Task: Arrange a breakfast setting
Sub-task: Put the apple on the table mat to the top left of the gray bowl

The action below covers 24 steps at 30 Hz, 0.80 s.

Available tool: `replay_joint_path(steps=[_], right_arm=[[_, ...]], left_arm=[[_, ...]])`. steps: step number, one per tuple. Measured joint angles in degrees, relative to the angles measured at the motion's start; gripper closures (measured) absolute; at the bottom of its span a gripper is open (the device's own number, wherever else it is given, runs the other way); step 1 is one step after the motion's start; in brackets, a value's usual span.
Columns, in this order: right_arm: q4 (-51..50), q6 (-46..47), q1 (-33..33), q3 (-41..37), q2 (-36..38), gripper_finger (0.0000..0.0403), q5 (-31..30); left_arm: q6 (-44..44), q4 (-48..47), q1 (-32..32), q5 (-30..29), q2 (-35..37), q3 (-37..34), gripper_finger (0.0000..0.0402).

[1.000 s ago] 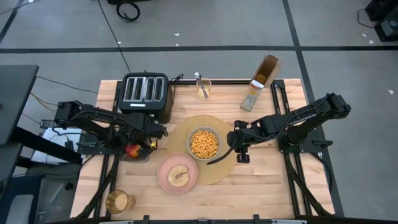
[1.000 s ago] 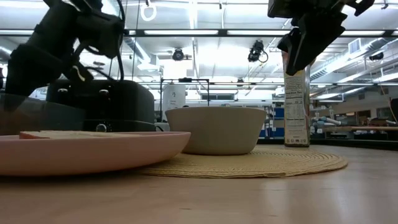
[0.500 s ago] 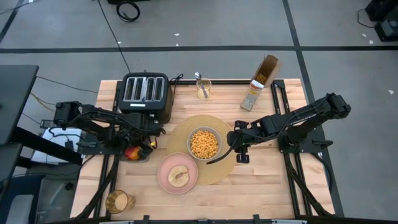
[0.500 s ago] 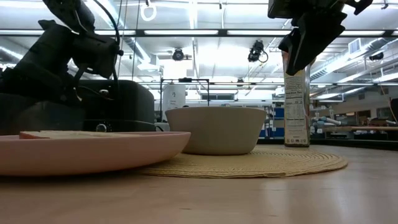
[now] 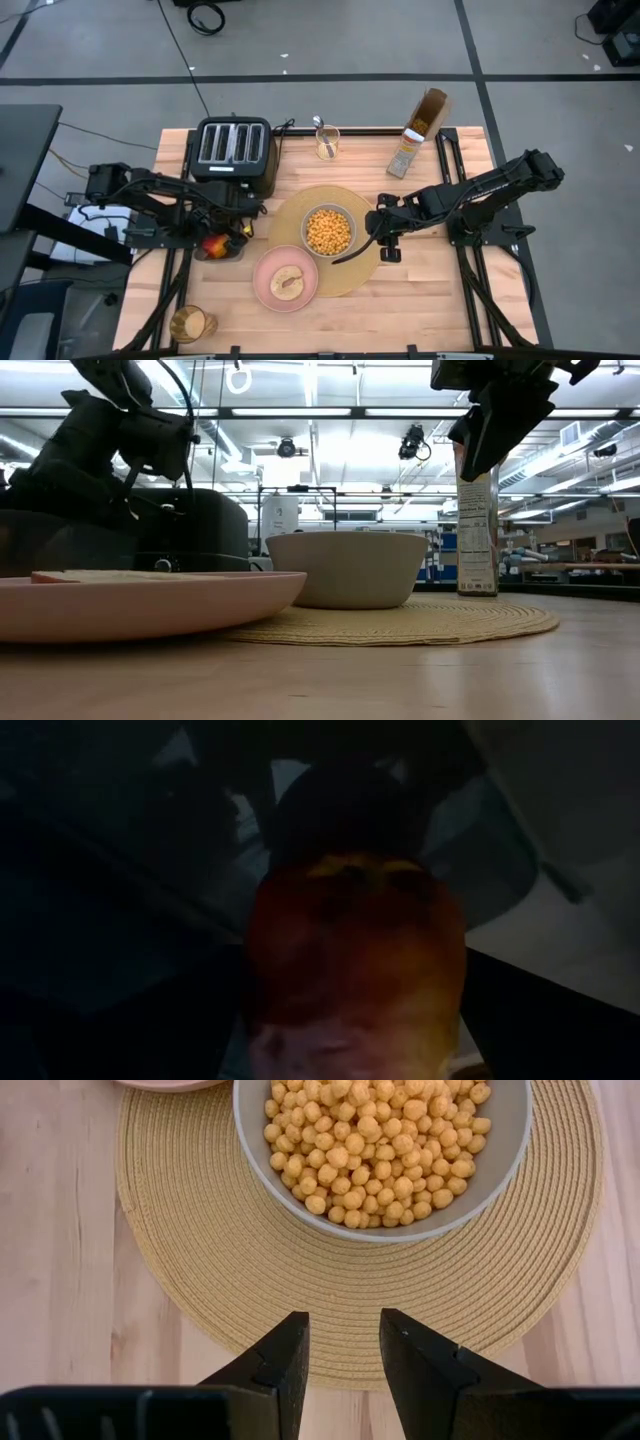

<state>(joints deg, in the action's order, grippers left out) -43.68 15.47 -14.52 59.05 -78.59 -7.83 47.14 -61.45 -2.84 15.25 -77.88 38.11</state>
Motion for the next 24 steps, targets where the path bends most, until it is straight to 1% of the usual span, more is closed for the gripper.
replay_joint_path(steps=[5, 10, 13, 15, 18, 24], right_arm=[[-0.4, 1.1, 0.0, 0.0, 0.0, 0.0270, 0.0], [-0.6, 1.0, 0.0, 0.0, 0.0, 0.0270, 0.0], [-0.7, 0.9, 0.0, 0.0, 0.0, 0.0270, 0.0], [-0.9, 0.9, 0.0, 0.0, 0.0, 0.0270, 0.0], [-1.4, 0.9, 0.0, 0.0, 0.0, 0.0270, 0.0], [-2.1, 0.6, 0.0, 0.0, 0.0, 0.0270, 0.0]], left_arm=[[3.3, 6.0, 1.1, -0.4, 0.2, -1.3, 0.0055], [6.0, 8.4, 2.0, -2.3, 0.2, -1.3, 0.0055], [6.8, 10.1, 2.9, -5.2, 0.2, -1.3, 0.0055], [8.2, 12.3, 3.4, -9.6, -0.2, -1.5, 0.0056], [9.7, 12.7, 3.4, -11.6, -0.2, -1.6, 0.0058], [9.9, 8.9, 3.4, -11.2, 0.1, -1.5, 0.0081]])
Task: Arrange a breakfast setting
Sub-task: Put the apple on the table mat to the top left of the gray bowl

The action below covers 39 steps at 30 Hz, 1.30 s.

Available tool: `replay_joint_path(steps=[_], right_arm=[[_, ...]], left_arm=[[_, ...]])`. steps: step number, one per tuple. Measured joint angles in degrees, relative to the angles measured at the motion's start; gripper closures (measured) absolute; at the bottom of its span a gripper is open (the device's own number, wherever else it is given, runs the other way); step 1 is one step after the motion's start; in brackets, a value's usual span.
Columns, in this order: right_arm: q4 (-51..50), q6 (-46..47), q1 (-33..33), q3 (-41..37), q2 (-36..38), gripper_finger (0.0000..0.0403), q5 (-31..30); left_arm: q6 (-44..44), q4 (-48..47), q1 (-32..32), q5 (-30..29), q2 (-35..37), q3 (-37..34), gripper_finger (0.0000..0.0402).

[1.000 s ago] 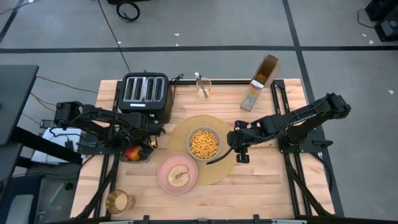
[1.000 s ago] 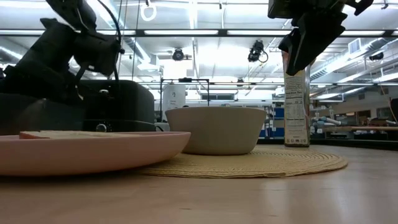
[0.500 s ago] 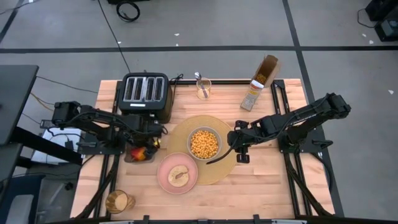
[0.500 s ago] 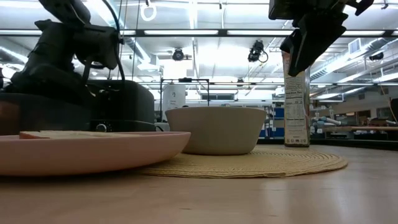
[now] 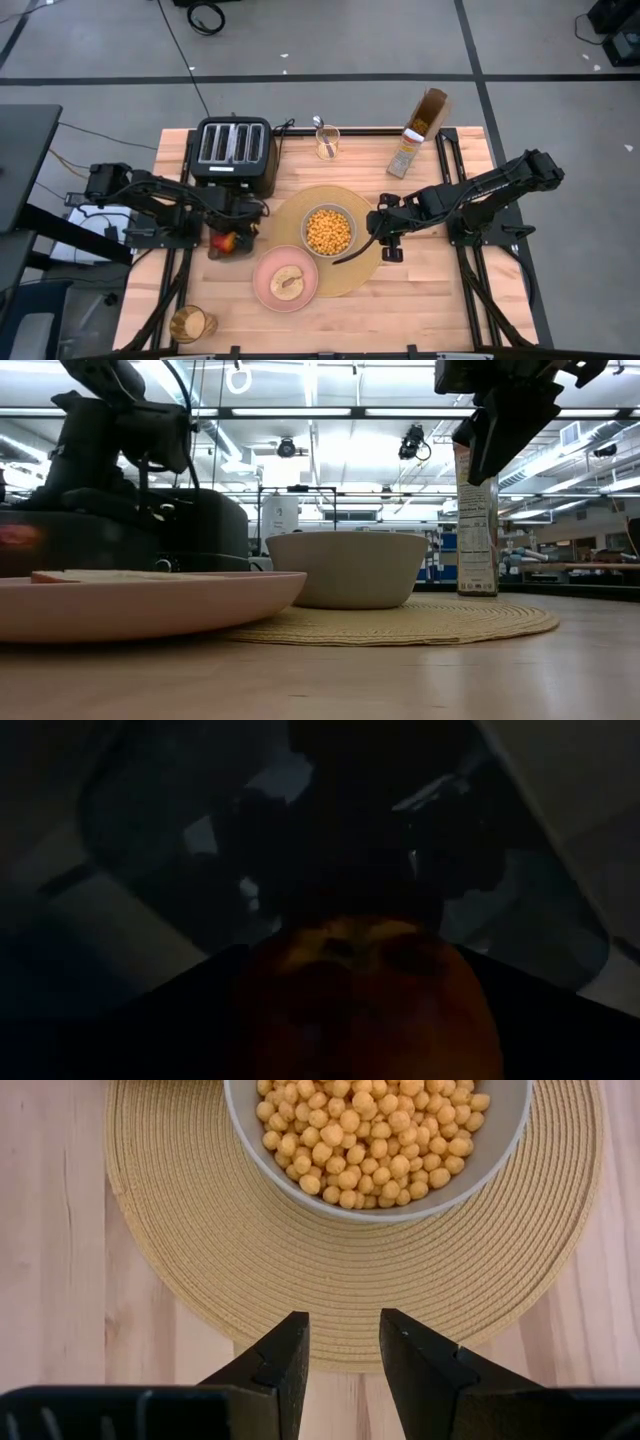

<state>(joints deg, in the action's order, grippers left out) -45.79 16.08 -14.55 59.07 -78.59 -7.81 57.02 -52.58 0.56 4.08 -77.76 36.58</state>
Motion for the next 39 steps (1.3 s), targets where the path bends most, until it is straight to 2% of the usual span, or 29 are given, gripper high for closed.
replay_joint_path(steps=[7, 13, 16, 20, 24, 28, 32, 39], right_arm=[[-0.4, -1.2, 0.0, 0.0, 0.0, 0.0270, 0.0], [-0.7, -2.7, 0.0, 0.0, 0.0, 0.0270, 0.0], [-0.7, -3.1, 0.0, 0.0, 0.0, 0.0270, 0.0], [-0.7, -3.2, 0.0, 0.0, 0.0, 0.0270, 0.0], [-0.7, -3.2, 0.0, 0.0, 0.0, 0.0270, 0.0], [-0.7, -3.2, 0.0, 0.0, 0.0, 0.0270, 0.0], [-0.6, -2.3, 0.0, 0.0, 0.0, 0.0270, 0.0], [-0.6, 0.3, -0.1, 0.0, 0.0, 0.0270, 1.3]], left_arm=[[-0.8, -5.6, 0.1, 2.6, 2.6, 0.8, 0.0082], [-1.7, -15.2, 0.1, 2.9, 7.8, 9.0, 0.0084], [0.3, -17.3, 1.4, 0.0, 10.2, 15.3, 0.0085], [2.4, -9.3, 4.5, -7.3, 11.3, 21.4, 0.0086], [1.7, -0.6, 5.9, -12.5, 8.3, 20.9, 0.0086], [1.0, 3.1, 6.1, -13.5, 2.2, 18.0, 0.0086], [0.9, 2.5, 6.1, -13.3, -3.8, 17.3, 0.0086], [2.7, 2.6, 6.1, -12.3, -2.2, 17.4, 0.0085]])
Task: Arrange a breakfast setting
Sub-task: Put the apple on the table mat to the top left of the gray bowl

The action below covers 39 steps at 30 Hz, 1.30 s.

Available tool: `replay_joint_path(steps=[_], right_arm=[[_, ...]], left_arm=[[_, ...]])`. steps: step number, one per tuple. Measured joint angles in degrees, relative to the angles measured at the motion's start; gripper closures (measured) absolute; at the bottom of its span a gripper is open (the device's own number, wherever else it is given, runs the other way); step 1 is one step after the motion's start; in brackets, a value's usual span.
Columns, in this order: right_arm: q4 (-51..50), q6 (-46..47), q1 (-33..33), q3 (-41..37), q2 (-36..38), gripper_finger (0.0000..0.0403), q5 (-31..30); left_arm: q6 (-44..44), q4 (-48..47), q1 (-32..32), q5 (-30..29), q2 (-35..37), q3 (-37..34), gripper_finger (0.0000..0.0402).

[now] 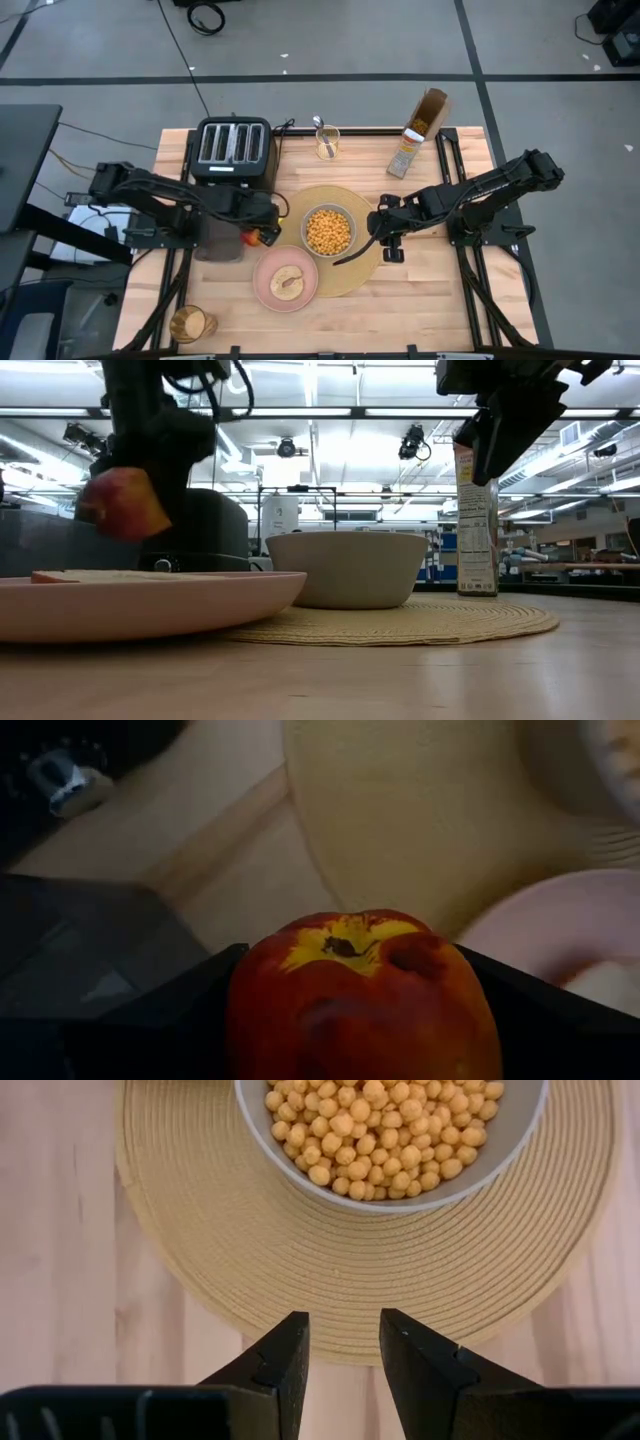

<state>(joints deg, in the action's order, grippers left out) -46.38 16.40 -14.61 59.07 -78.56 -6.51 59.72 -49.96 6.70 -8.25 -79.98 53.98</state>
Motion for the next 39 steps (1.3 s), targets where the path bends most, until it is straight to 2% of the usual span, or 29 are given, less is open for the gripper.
replay_joint_path(steps=[4, 7, 12, 15, 19, 24, 29, 32, 39], right_arm=[[0.2, -1.2, -0.7, 1.5, 0.0, 0.0270, 0.0], [2.1, -6.2, -2.2, 4.6, 0.0, 0.0270, -3.9], [14.3, -14.5, -4.5, 8.3, 0.0, 0.0268, -15.8], [25.2, -19.1, -5.0, 8.6, 0.0, 0.0256, -20.2], [36.2, -22.2, -4.4, 8.6, 0.0, 0.0215, -24.1], [48.5, -32.1, -3.5, 8.5, 0.0, 0.0133, -32.0], [59.0, -41.4, -0.6, 8.5, 0.0, 0.0046, -32.5], [62.1, -46.2, 1.6, 8.5, 0.0, 0.0011, -30.7], [67.9, -51.6, 6.2, 8.5, -0.1, 0.0018, -25.3]], left_arm=[[1.8, 2.0, 0.2, -0.2, 4.9, 0.0, 0.0085], [3.9, 7.7, 1.0, -2.8, 10.0, 0.0, 0.0085], [5.7, 25.9, 1.8, -11.7, 14.9, 0.0, 0.0084], [4.1, 38.8, 1.5, -16.4, 15.2, 0.0, 0.0084], [0.3, 55.2, 0.8, -21.6, 14.4, 0.1, 0.0084], [-4.9, 73.7, -0.9, -25.3, 13.1, 0.3, 0.0084], [-7.9, 84.3, -3.0, -26.8, 10.4, 0.1, 0.0084], [-7.9, 90.7, -4.3, -27.0, 7.9, 0.1, 0.0084], [-6.6, 102.3, -6.8, -26.9, 2.0, 0.1, 0.0083]])
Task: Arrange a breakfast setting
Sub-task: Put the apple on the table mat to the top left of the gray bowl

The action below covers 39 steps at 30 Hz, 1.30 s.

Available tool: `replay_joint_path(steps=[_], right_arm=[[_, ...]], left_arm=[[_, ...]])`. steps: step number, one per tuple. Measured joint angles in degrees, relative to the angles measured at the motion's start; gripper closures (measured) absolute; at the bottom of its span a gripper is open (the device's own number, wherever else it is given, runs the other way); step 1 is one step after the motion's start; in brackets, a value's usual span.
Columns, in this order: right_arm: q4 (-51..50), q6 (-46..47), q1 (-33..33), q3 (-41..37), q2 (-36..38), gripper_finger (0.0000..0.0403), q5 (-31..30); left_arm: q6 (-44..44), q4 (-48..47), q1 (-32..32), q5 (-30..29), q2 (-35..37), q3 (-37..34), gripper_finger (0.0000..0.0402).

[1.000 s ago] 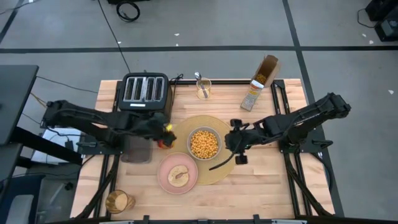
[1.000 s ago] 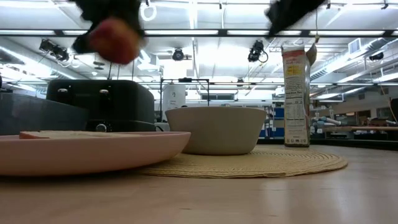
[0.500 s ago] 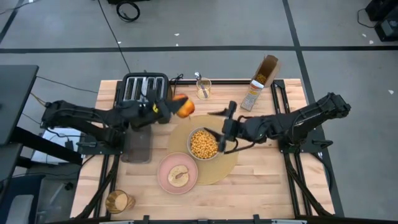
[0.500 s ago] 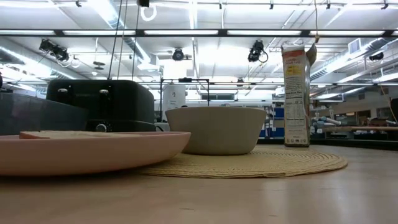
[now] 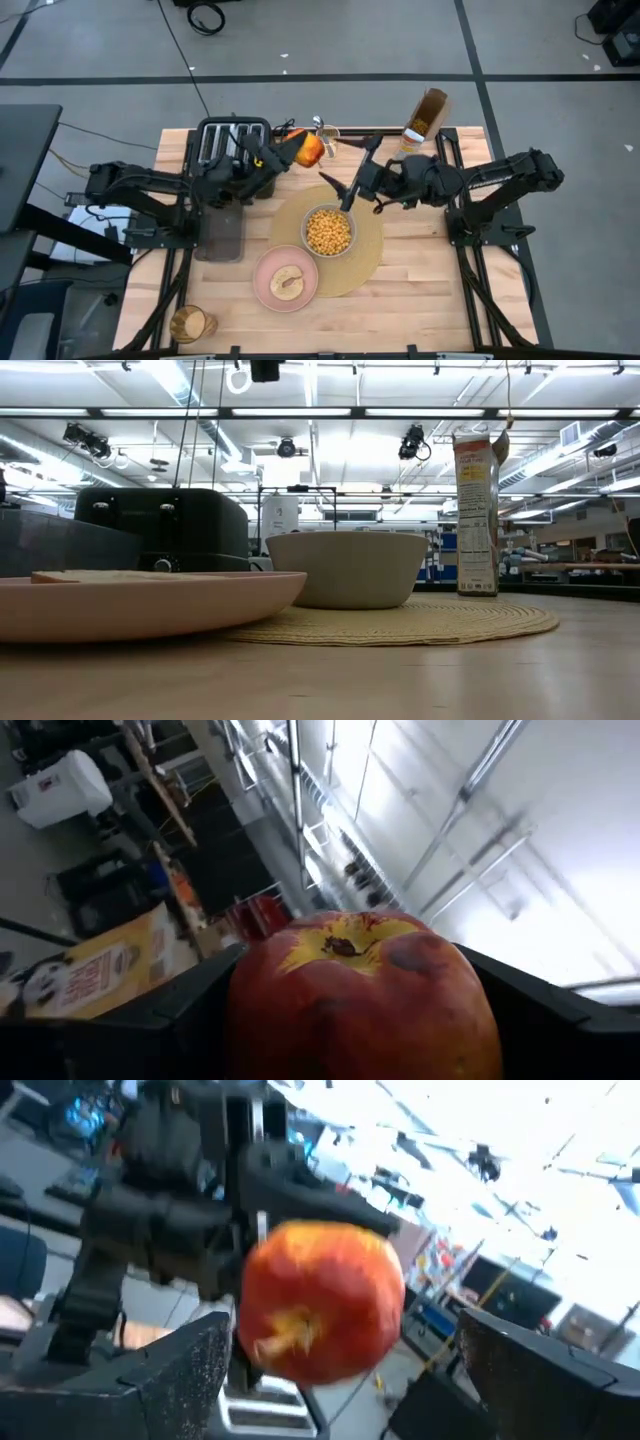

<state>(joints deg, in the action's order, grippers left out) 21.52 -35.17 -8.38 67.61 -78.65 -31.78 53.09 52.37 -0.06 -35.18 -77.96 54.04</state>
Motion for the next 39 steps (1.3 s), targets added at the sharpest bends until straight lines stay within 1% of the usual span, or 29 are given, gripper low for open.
replay_joint_path(steps=[4, 7, 9, 11, 13, 16, 20, 25, 29, 31, 35, 39], right_arm=[[1.1, -3.4, 2.5, 0.0, 0.0, 0.0015, 5.8], [1.2, -6.0, 4.9, 0.0, 0.0, 0.0013, 11.6], [1.9, -8.0, 6.6, 0.0, -0.3, 0.0013, 13.8], [4.5, -10.5, 8.1, 0.0, -1.0, 0.0013, 15.8], [8.6, -13.1, 9.8, 0.0, -2.3, 0.0014, 20.2], [13.7, -15.4, 11.3, 0.1, -4.3, 0.0013, 24.1], [21.2, -15.7, 12.7, 0.0, -7.6, 0.0013, 28.3], [30.3, -16.0, 14.1, 0.5, -12.0, 0.0014, 29.6], [31.0, -16.4, 15.6, 2.7, -14.4, 0.0013, 33.2], [31.4, -16.7, 16.2, 3.7, -15.5, 0.0012, 34.4], [32.4, -17.0, 17.0, 4.6, -16.7, 0.0011, 35.9], [31.8, -20.9, 16.9, 4.6, -16.7, 0.0011, 35.9]], left_arm=[[0.3, 5.2, -1.7, 1.2, -2.1, 0.0, 0.0083], [1.2, 6.1, -2.8, 2.9, -2.1, 0.0, 0.0083], [2.0, 6.1, -3.4, 3.7, -2.1, 0.0, 0.0083], [3.9, 6.5, -4.2, 4.9, -2.1, 0.0, 0.0083], [7.3, 6.7, -4.9, 5.7, -2.1, 0.0, 0.0083], [11.5, 6.8, -5.7, 6.7, -2.1, 0.0, 0.0083], [12.3, 10.6, -5.7, 6.3, -2.1, 0.0, 0.0083], [12.2, 11.8, -6.5, 5.8, -2.0, 0.0, 0.0083], [12.3, 12.5, -7.3, 5.7, -2.0, 0.0, 0.0083], [12.3, 13.2, -8.0, 6.8, -2.0, -0.1, 0.0083], [13.6, 13.5, -8.2, 7.8, -2.0, -0.1, 0.0083], [13.7, 14.1, -8.2, 8.8, -2.0, -0.1, 0.0083]])
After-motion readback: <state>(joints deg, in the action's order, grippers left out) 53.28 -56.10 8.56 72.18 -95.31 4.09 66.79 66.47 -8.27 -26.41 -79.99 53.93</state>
